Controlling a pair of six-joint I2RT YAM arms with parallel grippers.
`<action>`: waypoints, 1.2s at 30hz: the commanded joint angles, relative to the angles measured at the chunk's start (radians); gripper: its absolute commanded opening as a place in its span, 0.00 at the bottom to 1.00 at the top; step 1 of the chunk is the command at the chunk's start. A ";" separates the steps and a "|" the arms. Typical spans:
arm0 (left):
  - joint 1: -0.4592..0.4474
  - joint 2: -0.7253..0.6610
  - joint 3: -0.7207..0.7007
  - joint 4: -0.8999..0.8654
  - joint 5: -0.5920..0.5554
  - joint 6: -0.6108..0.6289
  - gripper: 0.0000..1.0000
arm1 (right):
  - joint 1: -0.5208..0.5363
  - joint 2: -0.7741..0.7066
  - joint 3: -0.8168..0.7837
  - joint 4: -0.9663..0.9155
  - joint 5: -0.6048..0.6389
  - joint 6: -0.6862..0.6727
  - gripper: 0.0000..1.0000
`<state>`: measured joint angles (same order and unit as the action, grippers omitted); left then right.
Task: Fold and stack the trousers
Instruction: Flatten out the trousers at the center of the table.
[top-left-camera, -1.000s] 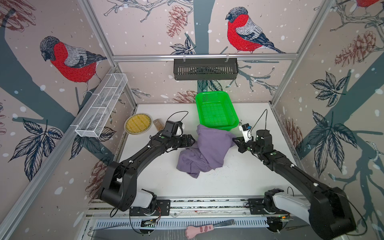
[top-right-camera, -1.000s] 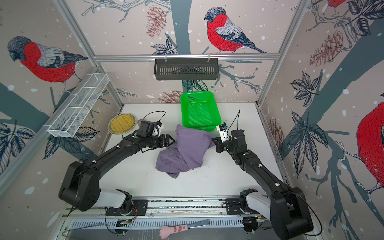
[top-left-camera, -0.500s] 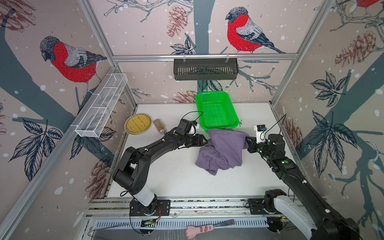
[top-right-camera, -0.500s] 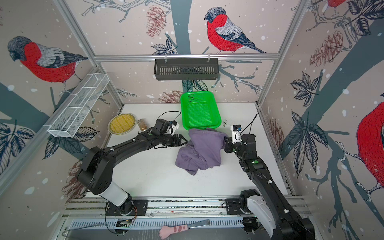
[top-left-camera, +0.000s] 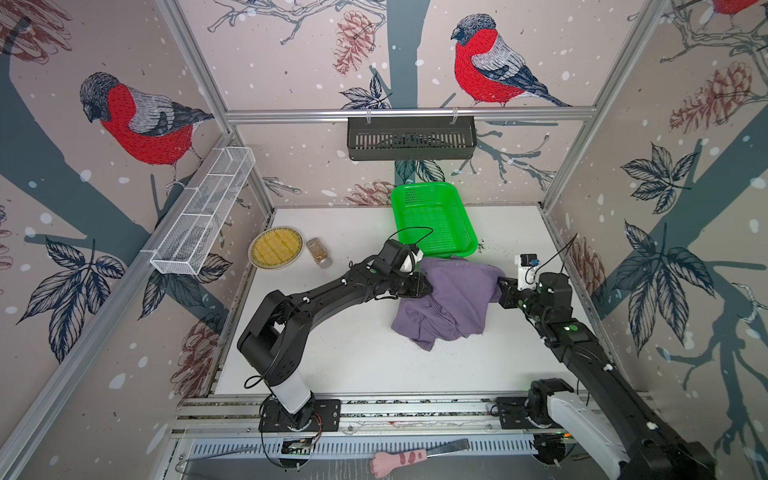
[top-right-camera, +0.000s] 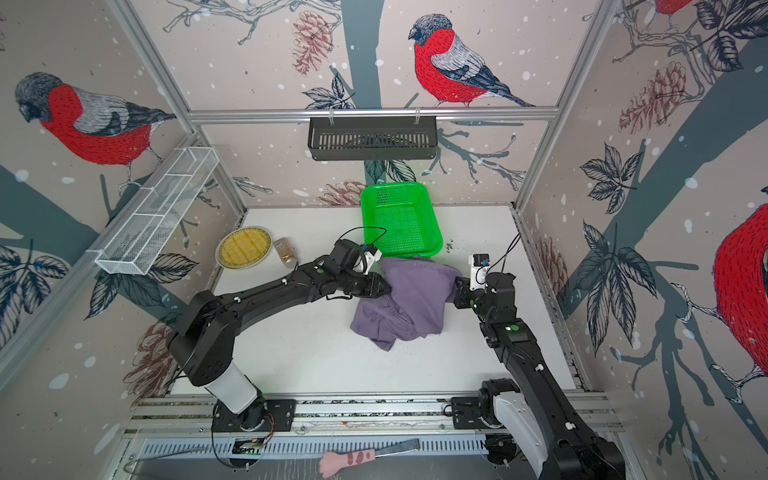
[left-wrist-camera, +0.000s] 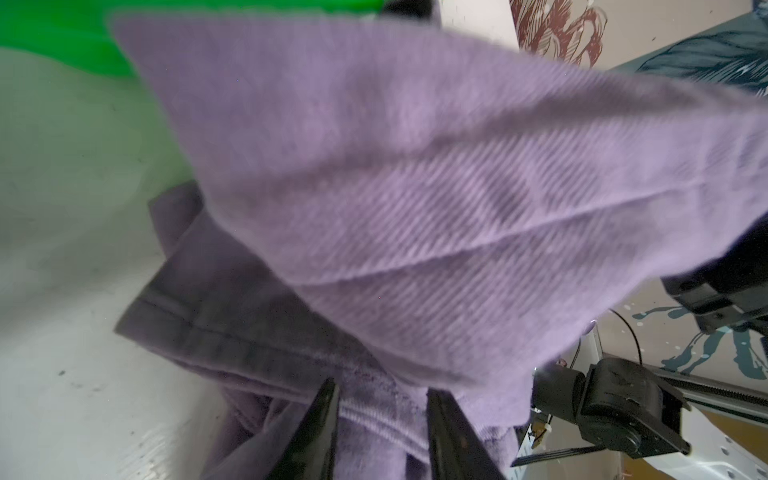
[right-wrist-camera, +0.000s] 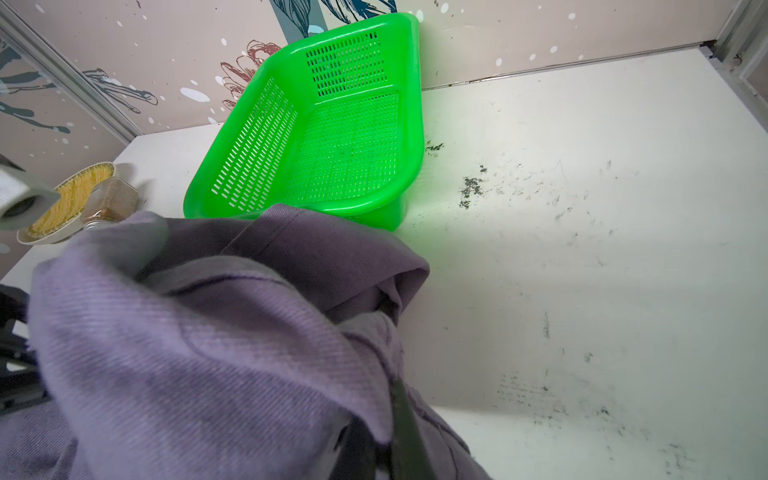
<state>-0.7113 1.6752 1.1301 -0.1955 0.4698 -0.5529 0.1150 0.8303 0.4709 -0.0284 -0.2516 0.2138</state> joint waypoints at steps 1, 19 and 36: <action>-0.024 -0.015 -0.050 0.007 -0.026 -0.052 0.40 | -0.010 -0.008 0.000 0.032 0.010 0.018 0.01; -0.046 0.081 -0.013 0.110 -0.005 -0.115 0.45 | -0.032 -0.020 -0.035 0.070 -0.049 0.030 0.01; -0.023 0.012 -0.001 0.056 -0.052 -0.095 0.00 | -0.046 -0.012 -0.030 0.075 -0.035 0.030 0.01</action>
<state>-0.7414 1.7084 1.1313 -0.1253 0.4404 -0.6720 0.0727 0.8204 0.4278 0.0025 -0.2890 0.2352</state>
